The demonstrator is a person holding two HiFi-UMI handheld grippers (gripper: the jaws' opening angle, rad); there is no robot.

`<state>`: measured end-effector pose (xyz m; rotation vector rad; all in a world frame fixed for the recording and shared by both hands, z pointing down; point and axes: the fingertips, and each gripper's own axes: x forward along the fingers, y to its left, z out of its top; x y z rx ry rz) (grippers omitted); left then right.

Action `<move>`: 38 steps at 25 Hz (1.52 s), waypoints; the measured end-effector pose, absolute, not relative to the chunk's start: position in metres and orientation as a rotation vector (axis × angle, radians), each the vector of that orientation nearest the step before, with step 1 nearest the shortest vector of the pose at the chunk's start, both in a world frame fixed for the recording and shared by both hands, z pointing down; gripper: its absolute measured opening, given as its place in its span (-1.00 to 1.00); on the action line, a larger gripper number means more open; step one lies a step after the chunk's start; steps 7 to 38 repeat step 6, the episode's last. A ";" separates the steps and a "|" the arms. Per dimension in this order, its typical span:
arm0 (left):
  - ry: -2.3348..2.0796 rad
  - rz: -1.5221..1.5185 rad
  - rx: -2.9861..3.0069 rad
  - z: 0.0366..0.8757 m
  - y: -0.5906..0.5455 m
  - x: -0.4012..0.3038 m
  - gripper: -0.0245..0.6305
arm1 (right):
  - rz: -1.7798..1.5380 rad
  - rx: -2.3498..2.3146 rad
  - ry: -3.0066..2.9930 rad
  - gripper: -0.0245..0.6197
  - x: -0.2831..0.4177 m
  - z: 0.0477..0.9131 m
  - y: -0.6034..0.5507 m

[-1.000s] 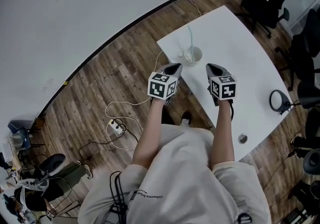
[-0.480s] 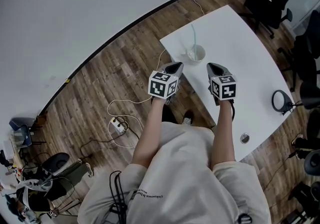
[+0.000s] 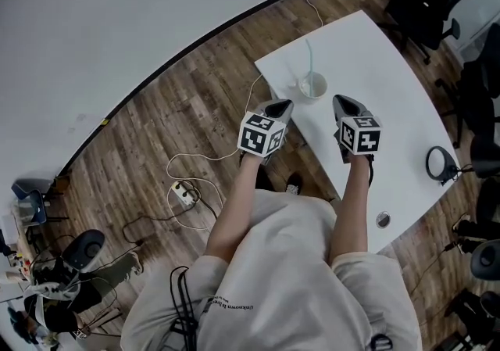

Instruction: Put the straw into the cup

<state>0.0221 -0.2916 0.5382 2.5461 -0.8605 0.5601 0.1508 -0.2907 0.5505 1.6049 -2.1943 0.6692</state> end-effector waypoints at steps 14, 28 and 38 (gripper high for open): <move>-0.854 0.601 2.543 0.542 -0.287 0.011 -0.92 | 0.686 1.612 -2.185 -0.85 0.148 0.556 -0.289; -0.854 0.601 2.543 0.542 -0.287 0.011 -0.92 | 0.686 1.612 -2.185 -0.85 0.148 0.556 -0.289; -0.854 0.601 2.543 0.542 -0.287 0.011 -0.92 | 0.686 1.612 -2.185 -0.85 0.148 0.556 -0.289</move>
